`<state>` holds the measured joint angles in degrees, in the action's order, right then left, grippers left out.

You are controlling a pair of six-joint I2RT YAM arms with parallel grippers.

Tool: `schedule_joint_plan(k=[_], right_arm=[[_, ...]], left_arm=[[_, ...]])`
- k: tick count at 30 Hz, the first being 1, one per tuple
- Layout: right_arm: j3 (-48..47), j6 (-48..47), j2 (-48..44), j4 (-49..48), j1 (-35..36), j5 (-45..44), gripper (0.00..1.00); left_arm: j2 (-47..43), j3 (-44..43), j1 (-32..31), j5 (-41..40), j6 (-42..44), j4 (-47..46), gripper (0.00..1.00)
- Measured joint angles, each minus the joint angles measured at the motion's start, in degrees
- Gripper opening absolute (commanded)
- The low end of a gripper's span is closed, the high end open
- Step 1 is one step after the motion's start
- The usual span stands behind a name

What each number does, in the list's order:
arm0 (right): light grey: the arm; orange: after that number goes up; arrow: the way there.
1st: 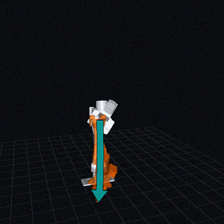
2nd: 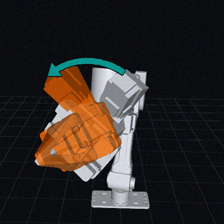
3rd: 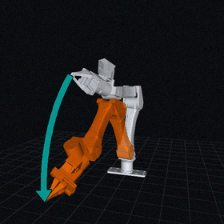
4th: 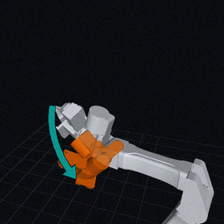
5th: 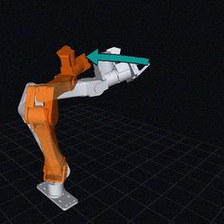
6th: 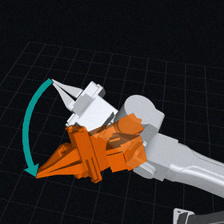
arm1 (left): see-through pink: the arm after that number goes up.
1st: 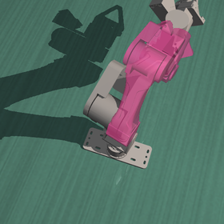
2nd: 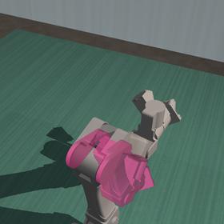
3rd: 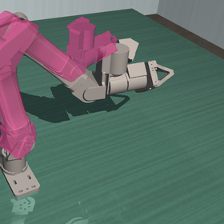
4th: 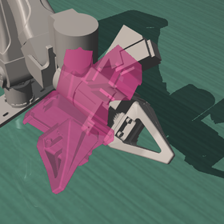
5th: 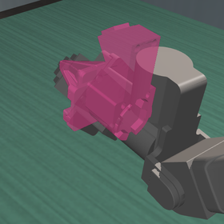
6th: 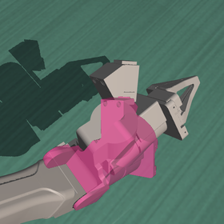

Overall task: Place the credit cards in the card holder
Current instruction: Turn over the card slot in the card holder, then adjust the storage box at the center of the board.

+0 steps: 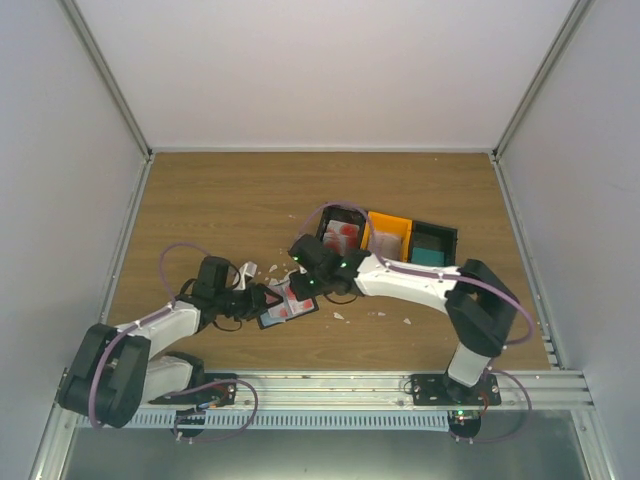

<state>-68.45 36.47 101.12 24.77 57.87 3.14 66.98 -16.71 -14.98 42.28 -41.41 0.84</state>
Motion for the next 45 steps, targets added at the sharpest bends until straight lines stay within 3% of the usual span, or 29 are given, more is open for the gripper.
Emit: schedule_joint_plan(k=[12, 21, 29, 37, 45], right_arm=[[11.76, 4.02, -15.87, 0.63, -9.25, -9.51, 0.39], [14.19, 4.11, -22.08, 2.01, -14.25, -11.41, 0.43], [14.19, 0.96, -25.49, 5.42, -19.96, -13.64, 0.48], [14.21, -0.68, -25.75, 11.8, -28.41, -18.73, 0.42], [15.37, 0.26, -21.55, 16.92, -30.32, -26.21, 0.31]], left_arm=[[9.03, -4.39, -4.66, 1.49, -2.16, -6.99, 0.66], [13.9, -8.0, -7.87, 0.92, -2.95, -9.77, 0.68], [12.81, -9.79, -7.87, -2.12, -2.95, -9.64, 0.68], [6.58, -10.51, -7.89, -8.63, -1.73, -6.12, 0.67], [4.42, -10.49, -7.91, -12.04, -0.39, -2.51, 0.67]])
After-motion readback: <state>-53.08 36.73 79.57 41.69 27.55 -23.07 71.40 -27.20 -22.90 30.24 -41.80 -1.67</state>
